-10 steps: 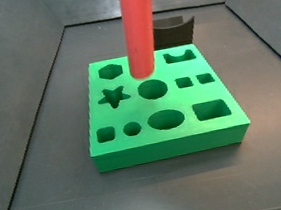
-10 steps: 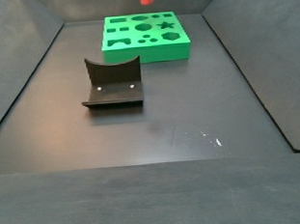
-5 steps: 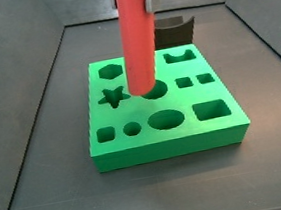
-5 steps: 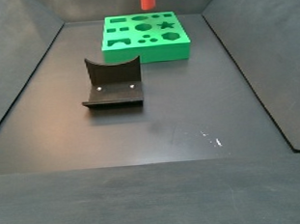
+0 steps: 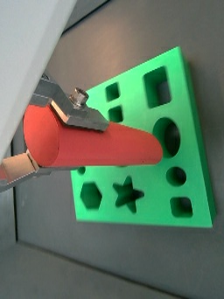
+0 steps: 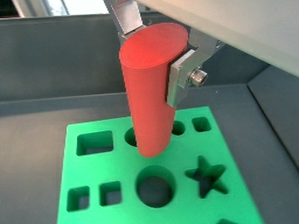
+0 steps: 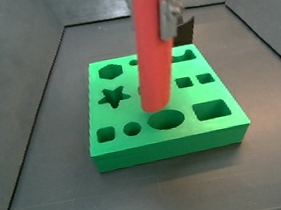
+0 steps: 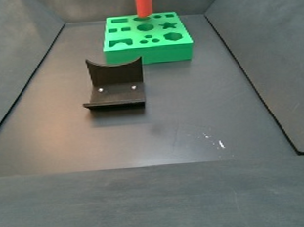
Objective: Insert the oval object.
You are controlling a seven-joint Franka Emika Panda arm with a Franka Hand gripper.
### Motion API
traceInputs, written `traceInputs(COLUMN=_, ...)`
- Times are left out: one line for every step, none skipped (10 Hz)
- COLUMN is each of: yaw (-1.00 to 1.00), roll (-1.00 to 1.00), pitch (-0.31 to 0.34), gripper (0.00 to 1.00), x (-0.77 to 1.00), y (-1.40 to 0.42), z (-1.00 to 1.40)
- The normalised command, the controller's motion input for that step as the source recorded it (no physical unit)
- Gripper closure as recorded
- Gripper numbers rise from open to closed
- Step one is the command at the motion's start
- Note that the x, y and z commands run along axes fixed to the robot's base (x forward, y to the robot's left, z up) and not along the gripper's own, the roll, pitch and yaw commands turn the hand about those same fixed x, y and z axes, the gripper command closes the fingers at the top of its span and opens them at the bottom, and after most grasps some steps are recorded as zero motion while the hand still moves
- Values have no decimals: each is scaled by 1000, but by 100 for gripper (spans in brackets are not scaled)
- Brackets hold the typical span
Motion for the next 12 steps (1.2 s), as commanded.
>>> traceInputs(yaw=-617, roll=61, pitch=0, gripper=100, x=454, y=-197, z=-294)
traceInputs(yaw=-714, roll=39, pitch=0, gripper=100, x=340, y=-177, z=-249)
traceInputs(yaw=-923, roll=0, pitch=0, gripper=100, x=94, y=-140, z=-143)
traceInputs(yaw=-1000, roll=0, pitch=0, gripper=100, x=0, y=-137, z=-100)
traceInputs(yaw=-1000, roll=0, pitch=0, gripper=100, x=0, y=-134, z=-63)
traceInputs(yaw=-997, roll=0, pitch=0, gripper=100, x=0, y=-137, z=-23)
traceInputs(yaw=-986, roll=0, pitch=0, gripper=100, x=6, y=-146, z=0)
traceInputs(yaw=-943, roll=0, pitch=0, gripper=100, x=51, y=-146, z=0)
traceInputs(yaw=-820, roll=0, pitch=0, gripper=100, x=180, y=-149, z=0)
traceInputs(yaw=-240, roll=3, pitch=9, gripper=100, x=63, y=0, z=0)
traceInputs(yaw=-100, roll=29, pitch=3, gripper=100, x=0, y=94, z=-9)
traceInputs(yaw=0, roll=11, pitch=0, gripper=100, x=-89, y=120, z=-34)
